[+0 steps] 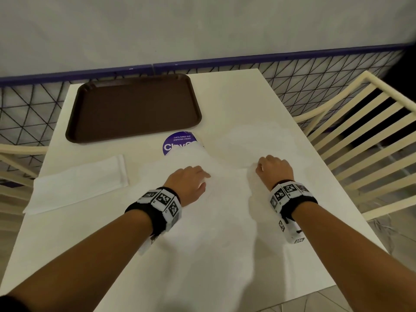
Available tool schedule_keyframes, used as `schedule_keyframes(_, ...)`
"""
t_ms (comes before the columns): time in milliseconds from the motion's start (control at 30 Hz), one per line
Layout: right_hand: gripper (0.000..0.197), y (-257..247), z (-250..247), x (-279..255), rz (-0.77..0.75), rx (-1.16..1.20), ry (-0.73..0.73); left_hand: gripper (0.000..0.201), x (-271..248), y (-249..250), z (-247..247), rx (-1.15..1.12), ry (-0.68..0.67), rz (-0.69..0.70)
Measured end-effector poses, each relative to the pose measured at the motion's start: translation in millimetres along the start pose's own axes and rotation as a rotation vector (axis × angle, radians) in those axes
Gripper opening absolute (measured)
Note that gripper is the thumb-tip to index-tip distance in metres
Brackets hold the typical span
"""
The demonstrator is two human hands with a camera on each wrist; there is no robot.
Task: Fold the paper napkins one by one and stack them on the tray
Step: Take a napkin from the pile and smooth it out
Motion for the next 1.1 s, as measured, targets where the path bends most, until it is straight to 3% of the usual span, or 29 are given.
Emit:
schedule_keyframes(67, 0.008, -19, -21, -8, -0.104, 0.069, 0.171, 0.048, 0, 0, -13, -0.018, 0.093, 0.000)
schedule_keyframes(167, 0.019, -64, -37, -30, -0.347, 0.119, 0.263, 0.067, -3, 1, -29, -0.012, 0.201, 0.030)
schedule_keyframes(267, 0.020, -110, -50, -56, -0.512, 0.166, 0.316, 0.076, -8, 6, -32, 0.108, 0.177, 0.084)
schedule_keyframes(333, 0.017, -132, -55, -70, -0.551, 0.207, 0.345, 0.074, -19, 5, -30, 0.177, 0.156, 0.123)
schedule_keyframes(400, 0.009, -152, -57, -83, -0.575, 0.275, 0.336, 0.067, -37, -4, -31, 0.173, 0.227, 0.108)
schedule_keyframes(467, 0.021, -166, -55, -93, -0.565, 0.299, 0.327, 0.057, -60, -15, -30, 0.160, 0.284, 0.097)
schedule_keyframes(533, 0.020, -185, -42, -100, -0.568, 0.274, 0.170, 0.045, -86, -26, -26, 0.183, 0.343, 0.100)
schedule_keyframes(633, 0.036, -214, -8, -107, -0.612, 0.138, -0.109, 0.020, -127, -53, -17, 0.164, 0.385, 0.065)
schedule_keyframes(767, 0.038, -240, 29, -114, -0.659, 0.065, -0.327, 0.023, -184, -86, 8, 0.096, 0.296, -0.020)
schedule_keyframes(833, 0.036, -246, 42, -118, -0.648, 0.119, -0.431, 0.038, -207, -100, 27, -0.010, 0.137, -0.105)
schedule_keyframes(900, 0.031, -254, 46, -124, -0.669, 0.182, -0.497, 0.064, -228, -115, 44, -0.159, 0.015, -0.224)
schedule_keyframes(933, 0.029, -256, 46, -125, -0.672, 0.218, -0.509, 0.067, -237, -121, 48, -0.214, -0.017, -0.277)
schedule_keyframes(1100, 0.027, -262, 36, -112, -0.588, 0.314, -0.532, 0.022, -256, -160, 57, -0.546, 0.030, -0.587)
Point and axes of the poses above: each hand's wrist, its own x-axis towards the middle knuckle, its own z-axis out of the palm, y = z × x, the point moved 8 cm from there along x, towards the middle knuckle, and after that the axes turned 4 degrees about -y, right-handed, at the moved point
